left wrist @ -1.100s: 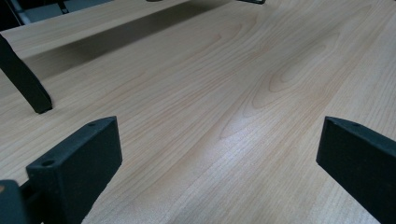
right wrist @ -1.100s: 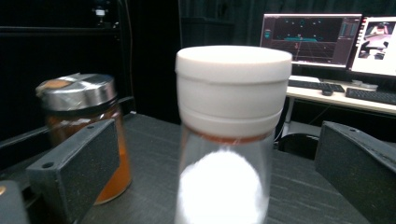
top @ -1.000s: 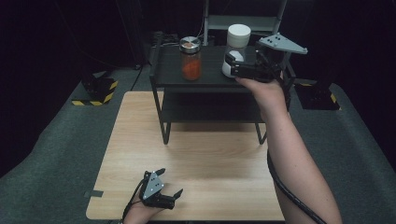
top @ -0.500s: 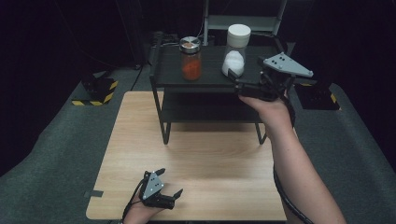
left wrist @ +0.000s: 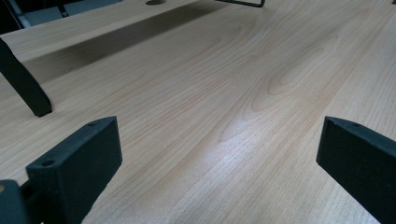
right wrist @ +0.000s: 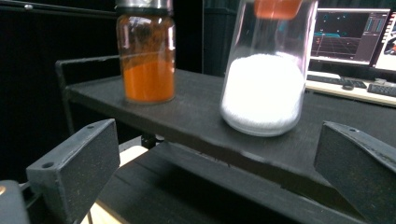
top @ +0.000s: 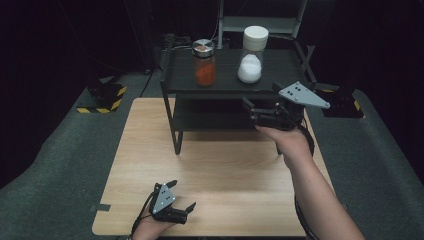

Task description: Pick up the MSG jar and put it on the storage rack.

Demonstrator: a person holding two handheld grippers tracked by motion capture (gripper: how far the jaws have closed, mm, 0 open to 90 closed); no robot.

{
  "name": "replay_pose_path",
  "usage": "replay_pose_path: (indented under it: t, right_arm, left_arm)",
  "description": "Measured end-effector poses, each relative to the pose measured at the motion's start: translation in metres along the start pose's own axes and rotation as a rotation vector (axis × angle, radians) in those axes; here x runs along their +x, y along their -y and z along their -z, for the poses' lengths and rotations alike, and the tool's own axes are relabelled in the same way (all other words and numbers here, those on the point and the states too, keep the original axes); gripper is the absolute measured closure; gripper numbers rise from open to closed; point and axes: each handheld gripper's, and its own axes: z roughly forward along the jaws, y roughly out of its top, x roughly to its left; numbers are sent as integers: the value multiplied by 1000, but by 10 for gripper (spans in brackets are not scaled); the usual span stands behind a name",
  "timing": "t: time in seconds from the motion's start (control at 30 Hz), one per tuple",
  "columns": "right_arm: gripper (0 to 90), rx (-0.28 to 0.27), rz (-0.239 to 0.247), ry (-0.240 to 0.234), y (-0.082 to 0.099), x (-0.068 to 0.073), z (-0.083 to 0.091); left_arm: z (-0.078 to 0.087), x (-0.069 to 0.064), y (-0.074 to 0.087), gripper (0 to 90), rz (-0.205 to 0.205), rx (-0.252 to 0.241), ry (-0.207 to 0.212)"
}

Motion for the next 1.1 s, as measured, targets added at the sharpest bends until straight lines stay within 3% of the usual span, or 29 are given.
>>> replay_pose_path:
  t: [0.83, 1.1]
  right_arm:
    - [0, 84, 8, -29, 75, 3, 24]
    - [0, 139, -3, -38, 113, 3, 36]
  left_arm:
    - [0, 1, 0, 4, -6, -4, 7]
    - [-1, 0, 0, 4, -16, -3, 9]
